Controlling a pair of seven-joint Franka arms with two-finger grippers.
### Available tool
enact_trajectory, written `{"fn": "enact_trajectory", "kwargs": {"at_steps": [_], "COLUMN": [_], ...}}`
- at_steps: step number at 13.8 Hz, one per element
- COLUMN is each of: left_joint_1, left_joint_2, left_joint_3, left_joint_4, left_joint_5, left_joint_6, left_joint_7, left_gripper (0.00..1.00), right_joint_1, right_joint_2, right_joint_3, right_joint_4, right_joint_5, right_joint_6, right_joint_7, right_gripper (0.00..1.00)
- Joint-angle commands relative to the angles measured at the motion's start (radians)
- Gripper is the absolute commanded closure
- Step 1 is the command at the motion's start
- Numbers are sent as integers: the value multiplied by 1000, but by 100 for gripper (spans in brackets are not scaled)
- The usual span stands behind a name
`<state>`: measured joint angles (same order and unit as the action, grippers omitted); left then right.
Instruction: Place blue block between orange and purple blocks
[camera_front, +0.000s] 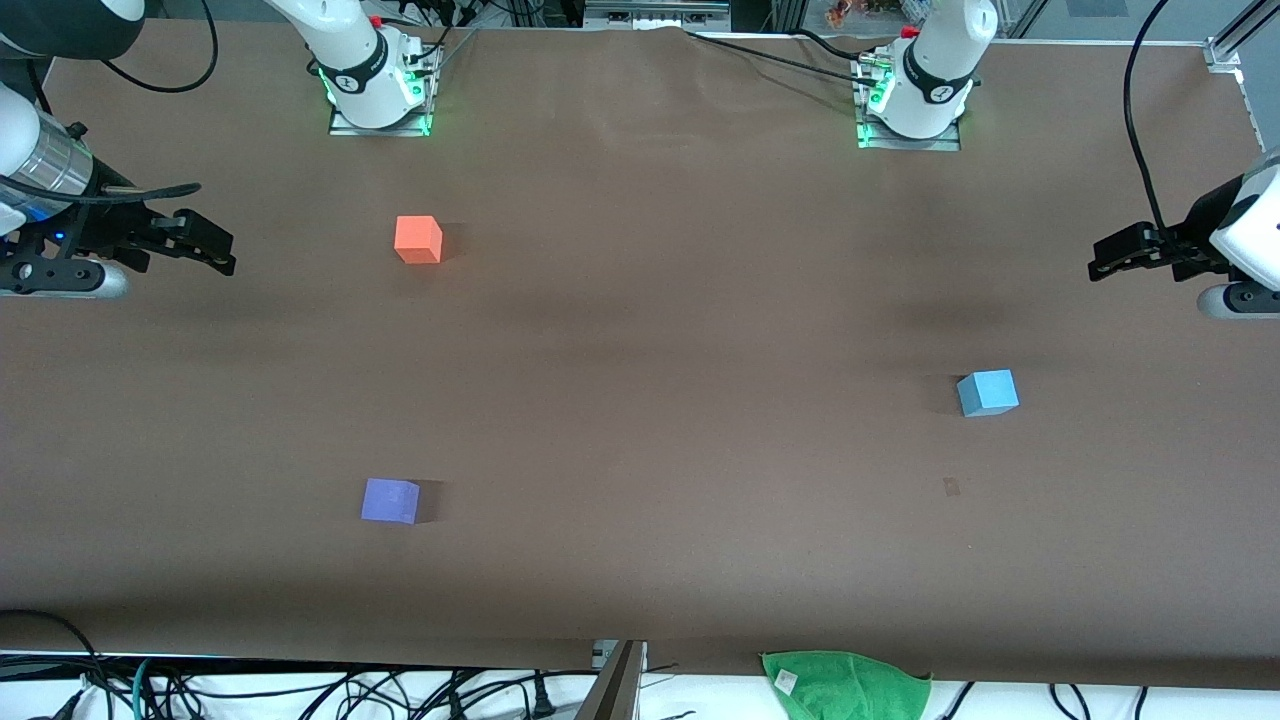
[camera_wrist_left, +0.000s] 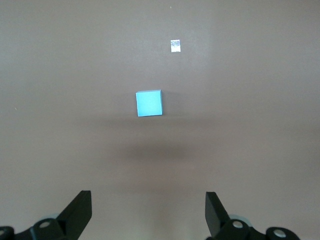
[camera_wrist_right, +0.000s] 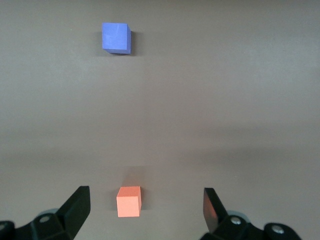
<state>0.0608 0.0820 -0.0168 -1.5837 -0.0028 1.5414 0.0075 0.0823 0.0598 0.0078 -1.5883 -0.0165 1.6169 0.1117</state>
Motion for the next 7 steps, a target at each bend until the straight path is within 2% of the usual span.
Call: {"fn": "enact_trajectory", "kwargs": {"at_steps": [1,7], "left_joint_1": [-3,7], "left_joint_2": [21,53], "left_joint_3": [-2,-2], "left_joint_4": [39,30], "left_joint_5": [23,12], "left_joint_6": [-34,-69], "left_joint_7": [-8,0], "left_gripper": [0,0], "right_joint_1": [-6,-7], "right_joint_2": [2,2], "right_joint_3": [1,1], "right_joint_4": [11,10], "right_joint_5": [10,10], "right_joint_6": [-11,-11], "right_joint_7": [-10,-9], "right_gripper": [0,0]}}
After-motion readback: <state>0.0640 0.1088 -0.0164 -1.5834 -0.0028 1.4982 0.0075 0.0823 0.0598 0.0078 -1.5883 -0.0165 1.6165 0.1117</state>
